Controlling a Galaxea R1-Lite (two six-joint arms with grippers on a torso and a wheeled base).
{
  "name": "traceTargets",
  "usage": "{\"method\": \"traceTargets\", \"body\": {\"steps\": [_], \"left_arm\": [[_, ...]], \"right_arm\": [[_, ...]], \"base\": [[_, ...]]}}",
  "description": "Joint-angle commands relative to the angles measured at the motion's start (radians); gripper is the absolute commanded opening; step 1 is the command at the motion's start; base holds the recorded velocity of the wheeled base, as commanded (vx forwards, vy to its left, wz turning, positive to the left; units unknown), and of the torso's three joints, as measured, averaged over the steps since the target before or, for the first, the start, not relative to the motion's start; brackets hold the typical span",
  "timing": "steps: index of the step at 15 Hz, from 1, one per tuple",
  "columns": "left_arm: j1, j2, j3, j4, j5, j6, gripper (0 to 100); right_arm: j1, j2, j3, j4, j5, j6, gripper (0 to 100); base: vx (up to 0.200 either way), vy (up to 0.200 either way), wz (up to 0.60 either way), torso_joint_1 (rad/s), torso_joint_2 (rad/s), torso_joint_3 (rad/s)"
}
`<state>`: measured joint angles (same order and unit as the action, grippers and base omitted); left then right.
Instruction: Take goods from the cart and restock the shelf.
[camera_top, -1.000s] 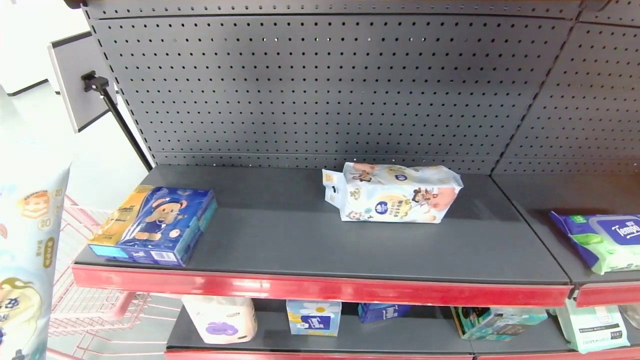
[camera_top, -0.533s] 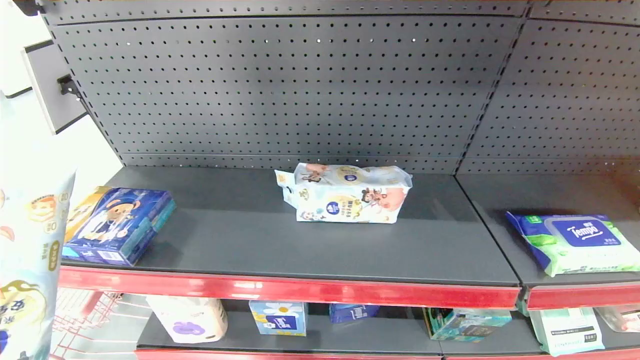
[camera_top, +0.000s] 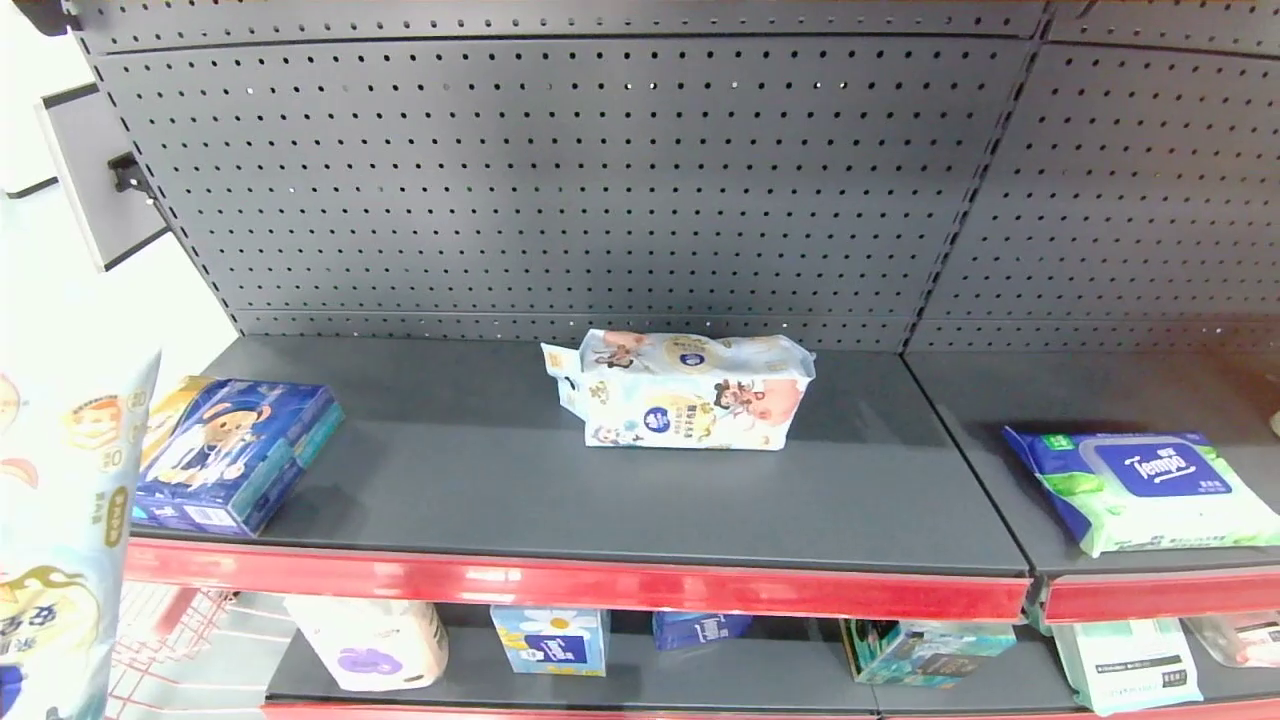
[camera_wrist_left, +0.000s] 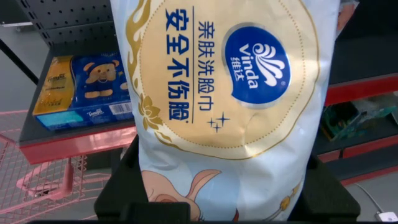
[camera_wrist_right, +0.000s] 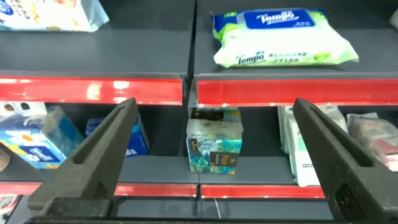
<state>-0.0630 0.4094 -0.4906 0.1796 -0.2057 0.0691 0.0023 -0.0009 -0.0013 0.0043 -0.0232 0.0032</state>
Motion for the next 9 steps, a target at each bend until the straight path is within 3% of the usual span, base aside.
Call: {"method": "traceTargets", "body": {"steps": [1,9], "left_arm": [[0.000,0.000,-0.002,0.000,-0.001,0.000,0],[0.000,0.000,-0.005,0.000,-0.007,0.000,0]], "right_arm": [[0.001,0.001,0.000,0.000,0.000,0.000,100],[0.005,0.045,-0.003,0.002,0.022,-0.015,100]], "base": [[0.200,0.000,0.00,-0.017,-0.01,0.002],[0.000,0.000,0.00,0.000,0.00,0.000]]}}
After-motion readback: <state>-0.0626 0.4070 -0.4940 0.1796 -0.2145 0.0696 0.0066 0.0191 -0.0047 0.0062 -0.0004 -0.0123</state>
